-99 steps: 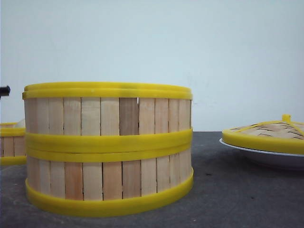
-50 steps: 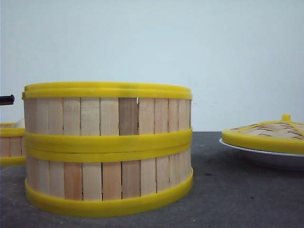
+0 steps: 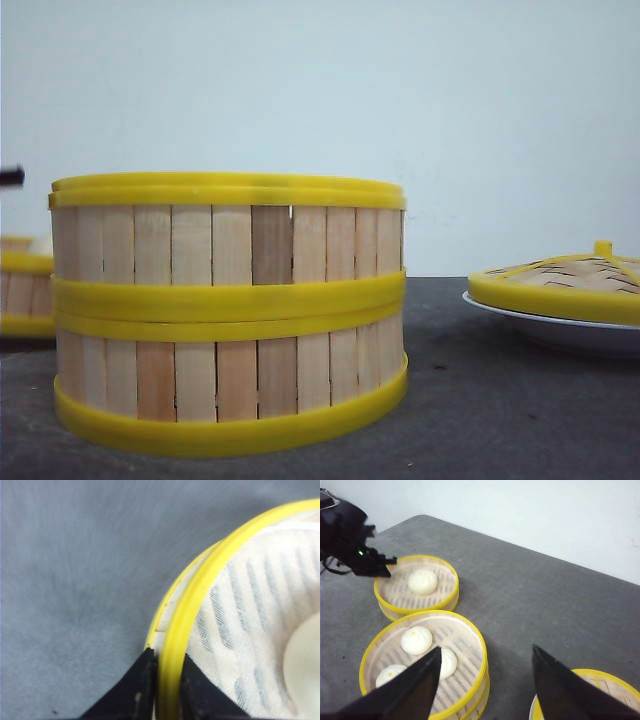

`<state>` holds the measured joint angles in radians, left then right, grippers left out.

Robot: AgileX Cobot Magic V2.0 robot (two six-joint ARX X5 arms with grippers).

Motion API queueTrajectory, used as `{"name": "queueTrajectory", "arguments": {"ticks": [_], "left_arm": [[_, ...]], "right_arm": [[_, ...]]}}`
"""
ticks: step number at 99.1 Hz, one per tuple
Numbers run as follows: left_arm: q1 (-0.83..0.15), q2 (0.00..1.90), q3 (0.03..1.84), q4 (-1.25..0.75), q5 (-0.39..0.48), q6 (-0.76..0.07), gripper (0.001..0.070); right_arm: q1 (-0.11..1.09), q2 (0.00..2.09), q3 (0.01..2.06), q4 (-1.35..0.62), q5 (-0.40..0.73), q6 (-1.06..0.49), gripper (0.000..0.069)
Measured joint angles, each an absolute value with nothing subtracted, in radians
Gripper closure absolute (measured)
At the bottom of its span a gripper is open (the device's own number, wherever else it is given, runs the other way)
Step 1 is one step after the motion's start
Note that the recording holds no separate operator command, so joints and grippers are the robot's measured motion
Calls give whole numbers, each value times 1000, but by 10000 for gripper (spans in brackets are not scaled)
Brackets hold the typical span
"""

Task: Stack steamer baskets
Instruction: 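Lift the basket with the left gripper and set it atop the stack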

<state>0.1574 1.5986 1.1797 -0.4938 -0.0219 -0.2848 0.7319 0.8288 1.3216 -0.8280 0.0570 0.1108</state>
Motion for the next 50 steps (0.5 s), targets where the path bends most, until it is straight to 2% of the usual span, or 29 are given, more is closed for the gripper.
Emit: {"name": "queueTrajectory", "arguments": {"ticks": [21, 39, 50], "left_arm": [[133, 1407, 1291, -546, 42, -276, 682], [66, 1249, 1404, -717, 181, -224, 682], [2, 1180, 1423, -794, 225, -194, 682]], "right_arm": [[732, 829, 1321, -828, 57, 110, 344], [732, 828, 1322, -830, 57, 110, 344], [732, 826, 1322, -831, 57, 110, 344]]}}
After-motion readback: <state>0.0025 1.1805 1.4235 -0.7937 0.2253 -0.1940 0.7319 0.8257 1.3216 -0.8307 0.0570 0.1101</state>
